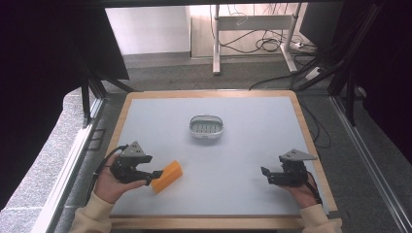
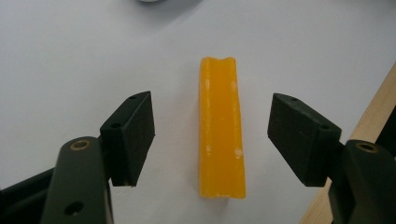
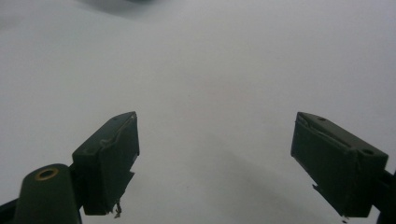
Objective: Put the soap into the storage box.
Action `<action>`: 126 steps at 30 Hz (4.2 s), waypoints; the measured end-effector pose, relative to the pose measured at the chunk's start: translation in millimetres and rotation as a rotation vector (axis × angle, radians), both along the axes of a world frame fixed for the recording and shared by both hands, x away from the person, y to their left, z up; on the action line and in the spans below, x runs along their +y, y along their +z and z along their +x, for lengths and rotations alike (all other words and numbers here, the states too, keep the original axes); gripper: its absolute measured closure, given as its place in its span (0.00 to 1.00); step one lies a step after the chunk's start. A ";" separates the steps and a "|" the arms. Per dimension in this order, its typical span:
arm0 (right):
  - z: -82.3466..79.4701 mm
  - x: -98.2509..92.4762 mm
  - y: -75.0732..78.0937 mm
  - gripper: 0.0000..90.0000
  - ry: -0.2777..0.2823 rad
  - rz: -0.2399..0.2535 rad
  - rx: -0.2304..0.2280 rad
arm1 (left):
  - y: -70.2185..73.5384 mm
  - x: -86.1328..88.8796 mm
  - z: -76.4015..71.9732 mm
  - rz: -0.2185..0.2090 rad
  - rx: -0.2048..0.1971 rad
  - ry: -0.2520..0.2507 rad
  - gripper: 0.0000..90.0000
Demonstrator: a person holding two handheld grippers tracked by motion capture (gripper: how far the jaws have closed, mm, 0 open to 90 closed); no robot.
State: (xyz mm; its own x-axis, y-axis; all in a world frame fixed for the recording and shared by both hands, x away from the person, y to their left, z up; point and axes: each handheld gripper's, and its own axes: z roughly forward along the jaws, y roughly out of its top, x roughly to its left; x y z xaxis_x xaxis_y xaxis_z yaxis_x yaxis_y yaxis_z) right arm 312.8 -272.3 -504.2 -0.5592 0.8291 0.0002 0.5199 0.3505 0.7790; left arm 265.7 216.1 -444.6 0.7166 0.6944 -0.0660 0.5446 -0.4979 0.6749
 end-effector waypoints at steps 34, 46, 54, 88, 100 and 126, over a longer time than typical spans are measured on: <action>0.0 0.9 -0.5 0.17 0.002 -0.010 0.002 | -34.7 -46.3 26.5 0.238 0.152 -0.019 0.42; -0.3 1.6 -1.0 0.17 -0.001 -0.028 0.000 | -49.9 -51.7 33.3 0.288 0.224 -0.035 0.52; 0.2 0.9 -1.0 0.17 -0.008 -0.031 -0.003 | -50.9 -52.3 34.3 0.280 0.240 -0.041 0.68; -0.1 2.8 -1.4 0.17 -0.004 -0.035 -0.012 | -33.1 -42.1 38.3 0.206 0.234 -0.059 0.69; -0.6 3.9 0.0 0.17 -0.001 -0.031 -0.014 | -18.3 -43.1 49.1 0.177 0.218 -0.084 0.69; -0.8 4.7 -1.2 0.17 -0.009 -0.035 -0.010 | 0.1 -42.2 79.7 0.171 0.182 -0.113 0.69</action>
State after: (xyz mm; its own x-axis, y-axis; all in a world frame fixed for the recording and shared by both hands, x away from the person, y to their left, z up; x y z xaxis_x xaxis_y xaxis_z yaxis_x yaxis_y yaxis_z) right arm 312.0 -267.6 -505.4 -0.5512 0.8337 -0.0344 0.5153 0.3725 0.7718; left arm 345.4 173.9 -444.5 0.7773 0.6227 -0.0894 0.5837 -0.6608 0.4718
